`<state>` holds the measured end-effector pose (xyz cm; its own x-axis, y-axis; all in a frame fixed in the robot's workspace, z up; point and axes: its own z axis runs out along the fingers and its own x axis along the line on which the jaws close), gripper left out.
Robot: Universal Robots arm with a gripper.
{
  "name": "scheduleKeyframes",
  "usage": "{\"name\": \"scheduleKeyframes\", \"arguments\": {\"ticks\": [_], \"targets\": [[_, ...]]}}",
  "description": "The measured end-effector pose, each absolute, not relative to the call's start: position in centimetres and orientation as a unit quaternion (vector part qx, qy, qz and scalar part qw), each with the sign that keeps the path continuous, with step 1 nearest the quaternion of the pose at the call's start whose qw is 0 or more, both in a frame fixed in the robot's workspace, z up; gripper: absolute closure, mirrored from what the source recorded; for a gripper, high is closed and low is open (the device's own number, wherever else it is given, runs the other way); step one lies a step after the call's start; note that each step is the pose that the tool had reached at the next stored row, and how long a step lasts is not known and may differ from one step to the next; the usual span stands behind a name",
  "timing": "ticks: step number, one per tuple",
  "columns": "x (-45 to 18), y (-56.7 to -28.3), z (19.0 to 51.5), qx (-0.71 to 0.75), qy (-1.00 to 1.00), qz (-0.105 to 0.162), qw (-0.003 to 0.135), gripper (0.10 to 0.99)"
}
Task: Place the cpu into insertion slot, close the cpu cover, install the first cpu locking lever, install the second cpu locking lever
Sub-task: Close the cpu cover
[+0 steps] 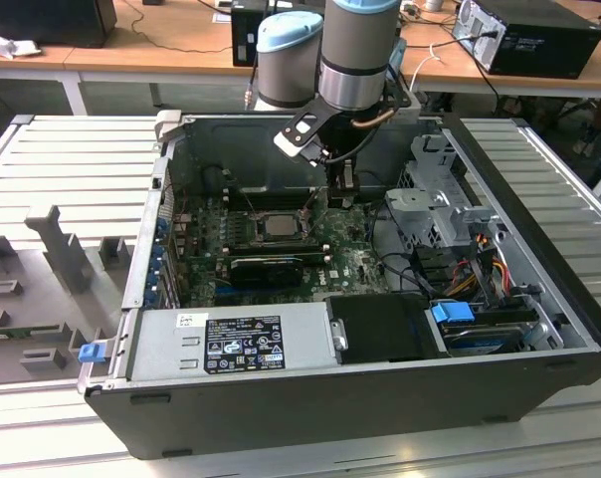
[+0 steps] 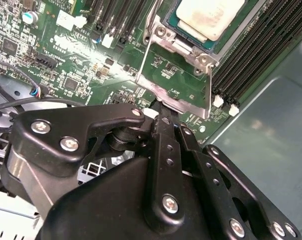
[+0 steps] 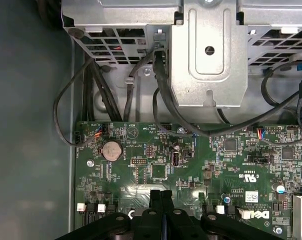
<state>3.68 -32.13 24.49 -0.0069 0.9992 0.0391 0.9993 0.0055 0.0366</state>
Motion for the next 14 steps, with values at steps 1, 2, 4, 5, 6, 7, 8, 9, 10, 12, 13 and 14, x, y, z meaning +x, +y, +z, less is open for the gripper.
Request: {"name": "scheduleKeyframes", "arguments": {"ticks": [1, 2, 4, 5, 6, 7, 8, 9, 10, 12, 13, 14], "targets": [[3.6, -32.1, 24.5, -0.705, -0.709, -0.027, 0.001, 0.98], [3.4, -32.1, 24.5, -0.705, -0.709, -0.027, 0.001, 0.98], [3.2, -32.1, 24.5, -0.705, -0.709, -0.027, 0.001, 0.98], [3.1, -32.1, 24.5, -0.705, -0.709, -0.027, 0.001, 0.98], [3.0, -32.1, 24.5, -0.705, -0.709, -0.027, 0.001, 0.98], [2.8, -32.1, 24.5, -0.705, -0.709, -0.027, 0.001, 0.98], [2.7, -32.1, 24.5, -0.705, -0.709, -0.027, 0.001, 0.98], [2.6, -32.1, 24.5, -0.705, -0.709, -0.027, 0.001, 0.98], [2.5, -32.1, 24.5, -0.705, -0.709, -0.027, 0.001, 0.98], [2.1, -32.1, 24.5, -0.705, -0.709, -0.027, 0.001, 0.98], [2.1, -32.1, 24.5, -0.705, -0.709, -0.027, 0.001, 0.98], [2.0, -32.1, 24.5, -0.705, -0.709, -0.027, 0.001, 0.98]]}}
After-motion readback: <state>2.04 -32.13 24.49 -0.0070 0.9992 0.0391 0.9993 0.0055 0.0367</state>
